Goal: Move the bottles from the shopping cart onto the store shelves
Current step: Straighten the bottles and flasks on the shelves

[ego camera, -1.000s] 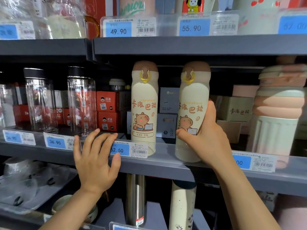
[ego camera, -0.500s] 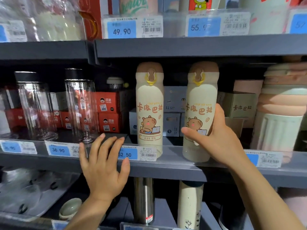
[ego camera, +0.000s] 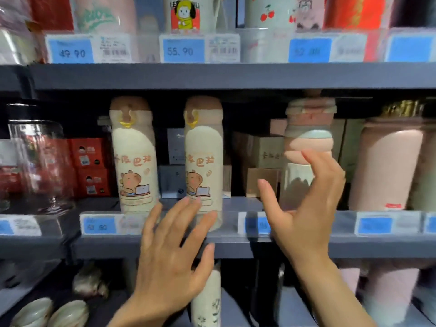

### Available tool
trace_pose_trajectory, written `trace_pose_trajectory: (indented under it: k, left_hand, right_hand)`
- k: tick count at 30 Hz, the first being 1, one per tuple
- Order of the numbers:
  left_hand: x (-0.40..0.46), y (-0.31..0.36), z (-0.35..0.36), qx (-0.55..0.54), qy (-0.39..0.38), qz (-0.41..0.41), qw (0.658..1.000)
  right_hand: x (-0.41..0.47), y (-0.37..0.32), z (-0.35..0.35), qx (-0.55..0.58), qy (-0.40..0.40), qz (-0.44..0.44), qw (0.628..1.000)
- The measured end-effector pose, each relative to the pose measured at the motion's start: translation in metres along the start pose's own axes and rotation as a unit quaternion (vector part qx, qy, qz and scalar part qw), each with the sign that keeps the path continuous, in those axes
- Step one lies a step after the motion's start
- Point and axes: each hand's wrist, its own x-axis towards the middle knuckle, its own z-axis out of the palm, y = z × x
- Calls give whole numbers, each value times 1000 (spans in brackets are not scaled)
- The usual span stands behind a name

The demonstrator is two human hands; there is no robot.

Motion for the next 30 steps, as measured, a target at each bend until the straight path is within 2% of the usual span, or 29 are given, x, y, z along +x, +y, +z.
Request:
trace_pose_trajectory:
  k: [4, 6, 8, 12, 16, 19, 23, 25, 28, 30]
  left_hand:
    - [15, 56, 46, -26, -17, -40, 999]
    - [19, 75, 64, 6, -18, -59, 998]
    - [19, 83, 76, 54, -5, -71, 996]
    - [18, 82, 83, 114, 33, -62, 991]
    - [18, 83, 86, 125, 46, -67, 989]
    - [19, 84, 86, 119, 58, -71, 989]
    - [18, 84, 89, 124, 66, -73, 987]
    - [17, 85, 89, 126, 73, -78, 986]
    - [16, 85, 88, 122, 73, -79, 987]
    - [15, 86, 87, 120, 64, -79, 988]
  right_hand:
    - [14, 53, -37, 0, -77, 92, 993]
    - [19, 71, -48, 0, -133, 132, 982]
    - [24, 82, -51, -1, -168, 135, 977]
    - [37, 78, -34, -20, -181, 123, 976]
    - [37, 73, -20, -68, -202, 132, 968]
    - [37, 79, -22, -20, -222, 163, 961]
    - [41, 86, -33, 94, -267, 218, 934]
    - [41, 87, -39, 109, -267, 229, 930]
    - [40, 80, -41, 72, -278, 243, 927]
    - [40, 72, -39, -17, -298, 220, 929]
